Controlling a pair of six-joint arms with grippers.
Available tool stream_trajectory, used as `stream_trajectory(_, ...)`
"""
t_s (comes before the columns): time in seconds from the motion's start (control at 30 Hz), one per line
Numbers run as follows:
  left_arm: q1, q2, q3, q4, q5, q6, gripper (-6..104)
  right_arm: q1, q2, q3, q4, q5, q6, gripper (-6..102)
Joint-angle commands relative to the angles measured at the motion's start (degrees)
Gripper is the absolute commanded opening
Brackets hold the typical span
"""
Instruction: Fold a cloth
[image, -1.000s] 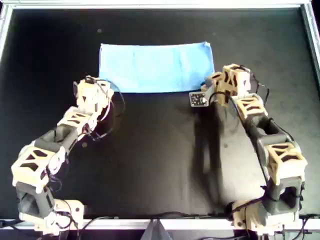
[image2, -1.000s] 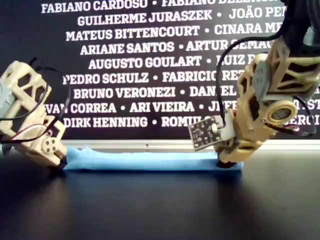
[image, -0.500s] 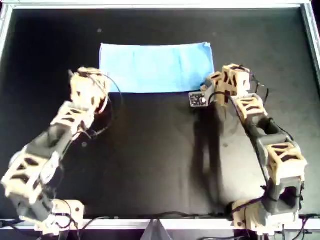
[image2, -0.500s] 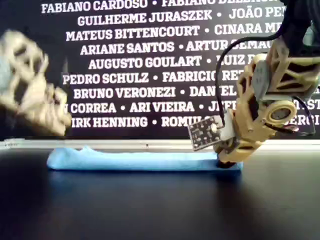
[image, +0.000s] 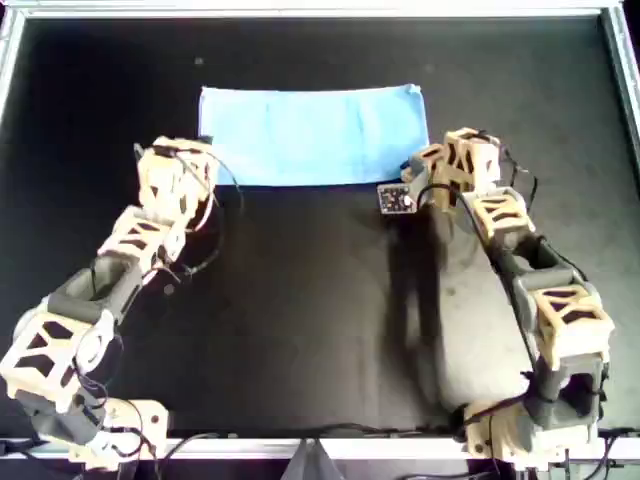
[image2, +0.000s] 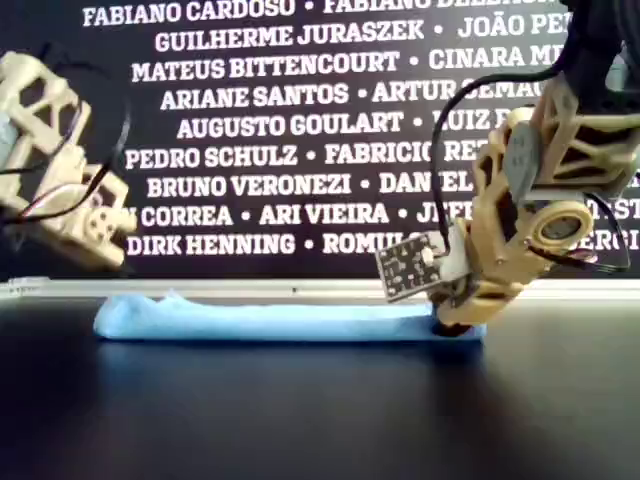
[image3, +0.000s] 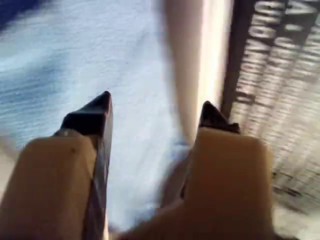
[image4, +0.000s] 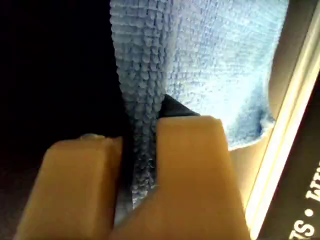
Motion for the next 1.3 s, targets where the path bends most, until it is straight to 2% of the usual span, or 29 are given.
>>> stream_trajectory(0.0,-1.5,3.3,0.4,0.6,-0.4,-0.1,62,0.1,1.4,-6.1,-2.9,-0.7,0.09,22)
stream_trajectory(0.1,-1.4,3.7,0.6,0.4,-0.4,0.7,62,0.1,1.4,-6.1,-2.9,-0.7,0.09,22)
stream_trajectory(0.23,-1.5,3.0,2.1,0.5,0.3,-0.3,64,0.2,1.4,-6.1,-2.9,-0.7,0.09,23)
stream_trajectory(0.3,-1.4,2.5,3.5,-0.4,0.2,0.5,66,0.2,1.4,-6.1,-2.9,-0.7,0.09,23)
stream_trajectory(0.57,-1.3,-0.9,3.1,-0.4,-0.4,-0.2,93,0.3,1.4,-6.1,-2.9,-0.7,0.09,23)
stream_trajectory(0.67,-1.4,-6.2,0.2,-0.5,-0.4,-0.3,99,0.4,1.4,-6.1,-2.9,-0.7,0.0,23)
stream_trajectory(1.03,-1.2,-18.1,-17.0,-0.5,-0.4,0.5,100,0.4,1.4,-6.1,-2.9,-0.7,0.0,23)
stream_trajectory(1.27,-1.3,-20.8,-20.3,-0.3,-0.3,0.8,100,0.4,1.4,-6.1,-2.9,-0.7,0.0,21)
